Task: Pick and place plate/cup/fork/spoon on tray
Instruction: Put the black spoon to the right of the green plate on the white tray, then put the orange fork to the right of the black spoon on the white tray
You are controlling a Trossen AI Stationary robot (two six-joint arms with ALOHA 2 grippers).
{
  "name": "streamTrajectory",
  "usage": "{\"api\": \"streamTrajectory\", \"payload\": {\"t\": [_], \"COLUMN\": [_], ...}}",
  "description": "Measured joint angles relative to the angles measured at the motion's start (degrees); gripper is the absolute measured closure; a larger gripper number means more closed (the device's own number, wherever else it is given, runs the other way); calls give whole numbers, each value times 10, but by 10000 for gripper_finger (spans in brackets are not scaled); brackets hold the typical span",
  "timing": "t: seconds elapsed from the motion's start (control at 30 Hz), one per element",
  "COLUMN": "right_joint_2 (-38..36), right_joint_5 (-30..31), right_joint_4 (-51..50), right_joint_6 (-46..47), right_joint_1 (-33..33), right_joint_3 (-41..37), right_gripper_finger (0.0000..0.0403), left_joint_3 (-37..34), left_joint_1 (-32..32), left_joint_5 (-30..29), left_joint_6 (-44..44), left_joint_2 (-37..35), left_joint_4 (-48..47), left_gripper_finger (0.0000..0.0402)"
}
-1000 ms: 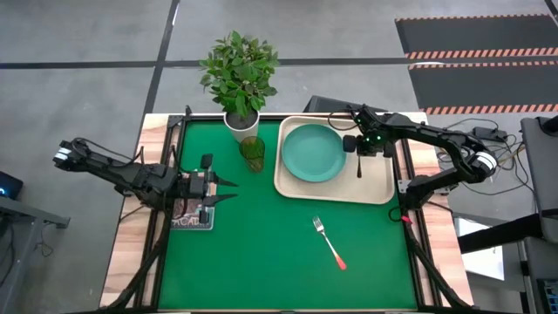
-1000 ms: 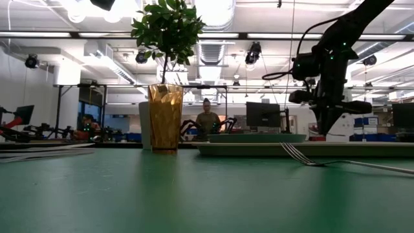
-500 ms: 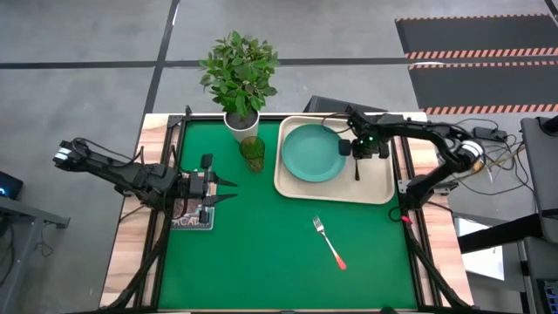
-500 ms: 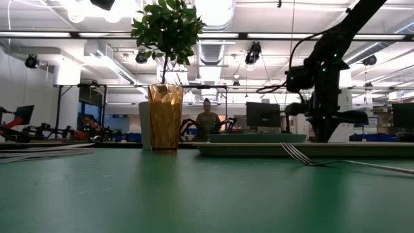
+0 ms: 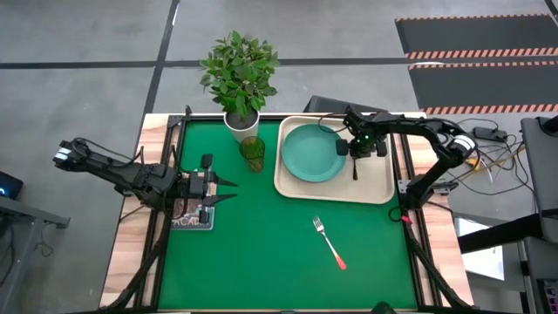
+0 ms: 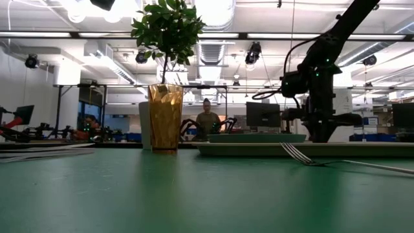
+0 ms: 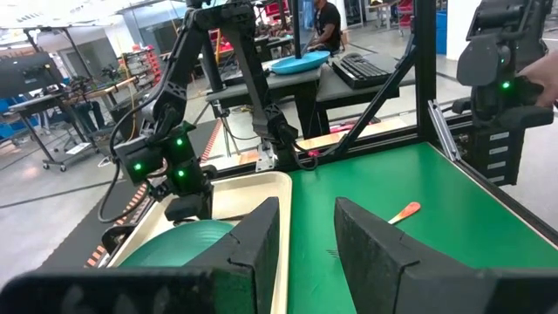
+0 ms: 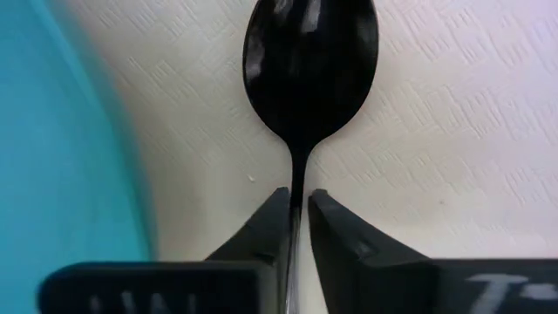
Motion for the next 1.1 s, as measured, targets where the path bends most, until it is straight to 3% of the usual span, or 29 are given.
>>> {"api": "streamTrajectory", "payload": {"t": [0.3, 0.57, 0.87, 1.1], "right_joint_2": [-24, -121, -202, -190], "right_joint_5": [4, -9, -13, 13], "right_joint_4": [-7, -102, -106, -83], "right_joint_6": [0, 3, 116, 262], "right_joint_1": [-1, 27, 234, 453], "right_joint_3": [0, 7, 3, 2], "right_gripper_finger": [287, 283, 303, 312], "left_joint_3": [0, 0, 0, 0], "left_joint_1": [0, 0, 0, 0], "left_joint_5": [0, 0, 0, 0], "left_joint_6": [0, 0, 4, 3], "left_joint_2": [0, 0, 0, 8], "left_joint_4": [0, 0, 0, 0], "left_gripper_finger": [307, 307, 307, 307]}}
